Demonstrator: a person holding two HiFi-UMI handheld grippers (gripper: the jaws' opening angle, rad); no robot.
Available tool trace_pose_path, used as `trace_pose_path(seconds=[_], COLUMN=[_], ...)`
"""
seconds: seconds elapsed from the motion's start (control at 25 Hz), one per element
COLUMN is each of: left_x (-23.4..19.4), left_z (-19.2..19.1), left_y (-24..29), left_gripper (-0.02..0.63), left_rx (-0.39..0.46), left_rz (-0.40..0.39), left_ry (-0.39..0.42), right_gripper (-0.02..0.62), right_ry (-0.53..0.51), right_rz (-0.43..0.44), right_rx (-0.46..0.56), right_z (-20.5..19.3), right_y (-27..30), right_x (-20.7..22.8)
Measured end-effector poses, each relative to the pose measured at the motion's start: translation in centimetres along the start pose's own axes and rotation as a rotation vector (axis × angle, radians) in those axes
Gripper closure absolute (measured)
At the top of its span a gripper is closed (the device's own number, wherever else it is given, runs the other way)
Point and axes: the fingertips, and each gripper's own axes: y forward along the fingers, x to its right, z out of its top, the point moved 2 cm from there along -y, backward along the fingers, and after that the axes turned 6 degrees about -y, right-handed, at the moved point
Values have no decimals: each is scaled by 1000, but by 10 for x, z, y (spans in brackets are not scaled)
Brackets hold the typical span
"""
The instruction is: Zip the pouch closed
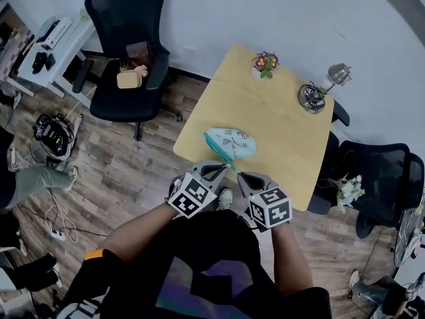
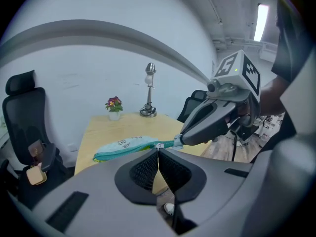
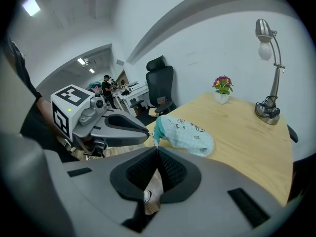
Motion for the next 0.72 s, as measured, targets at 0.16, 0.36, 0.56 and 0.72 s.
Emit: trace_pose_path(seconds=[0.16, 0.36, 0.56, 0.72], left_x=[-27, -68, -110, -118], left_z=[2, -8, -21, -26], left_y=[1, 2, 4, 10], left_gripper=[594, 593, 592, 592], left_rx=[-2, -61, -127, -160], left_rz=[55, 151, 239, 241], left_ry=[-35, -64, -87, -97], right_gripper=[577, 577, 577, 577], right_ry=[9, 24, 38, 33], right_rz=[-15, -35, -51, -62], right_rx=[6, 1, -19, -38], right_z=[0, -3, -11, -17], right_y=[-4, -7, -6, 2], right_x=[9, 18, 25, 27])
